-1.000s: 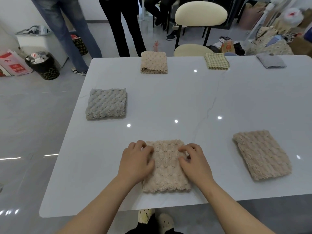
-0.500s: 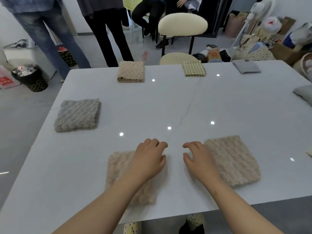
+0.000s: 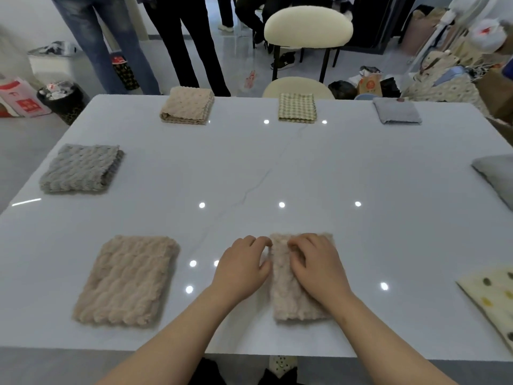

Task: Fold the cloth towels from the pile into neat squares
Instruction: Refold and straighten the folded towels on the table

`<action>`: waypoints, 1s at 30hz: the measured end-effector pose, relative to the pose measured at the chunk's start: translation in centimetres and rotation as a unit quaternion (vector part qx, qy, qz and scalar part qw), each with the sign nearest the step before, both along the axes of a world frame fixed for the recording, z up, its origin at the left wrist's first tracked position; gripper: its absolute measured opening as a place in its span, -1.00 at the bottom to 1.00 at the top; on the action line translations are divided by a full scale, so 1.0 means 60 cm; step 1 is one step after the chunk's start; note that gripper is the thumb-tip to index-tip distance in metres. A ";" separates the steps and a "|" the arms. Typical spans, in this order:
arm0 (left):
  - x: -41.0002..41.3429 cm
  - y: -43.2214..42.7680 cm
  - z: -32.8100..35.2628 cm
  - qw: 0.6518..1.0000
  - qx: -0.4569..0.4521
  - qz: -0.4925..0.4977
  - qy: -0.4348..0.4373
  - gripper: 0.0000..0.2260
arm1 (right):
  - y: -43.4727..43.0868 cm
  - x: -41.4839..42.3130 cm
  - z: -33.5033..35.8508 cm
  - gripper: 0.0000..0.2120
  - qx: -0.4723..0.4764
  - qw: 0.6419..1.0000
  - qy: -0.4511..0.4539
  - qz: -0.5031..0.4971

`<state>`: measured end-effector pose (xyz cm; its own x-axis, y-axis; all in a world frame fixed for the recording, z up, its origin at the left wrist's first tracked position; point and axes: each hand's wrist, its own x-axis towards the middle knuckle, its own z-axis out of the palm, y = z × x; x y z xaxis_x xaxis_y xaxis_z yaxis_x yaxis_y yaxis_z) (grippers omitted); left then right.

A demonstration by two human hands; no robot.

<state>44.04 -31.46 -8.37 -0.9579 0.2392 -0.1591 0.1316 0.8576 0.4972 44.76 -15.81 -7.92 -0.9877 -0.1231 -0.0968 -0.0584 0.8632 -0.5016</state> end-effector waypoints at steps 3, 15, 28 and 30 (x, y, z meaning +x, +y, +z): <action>0.004 0.019 -0.001 0.999 0.013 0.031 -0.024 -0.69 | 0.018 -0.002 -0.003 -0.74 0.000 1.000 -0.006 0.020; 0.013 0.047 -0.001 0.969 0.125 0.084 -0.194 -0.53 | 0.031 0.005 -0.018 -0.71 -0.014 0.999 -0.018 0.026; 0.011 0.044 0.001 0.931 0.206 0.116 -0.276 -0.42 | 0.041 0.005 -0.020 -0.70 -0.036 0.998 -0.036 0.043; 0.008 0.042 -0.001 0.932 0.209 0.148 -0.256 -0.49 | 0.044 0.006 -0.019 -0.70 -0.045 0.997 -0.040 0.043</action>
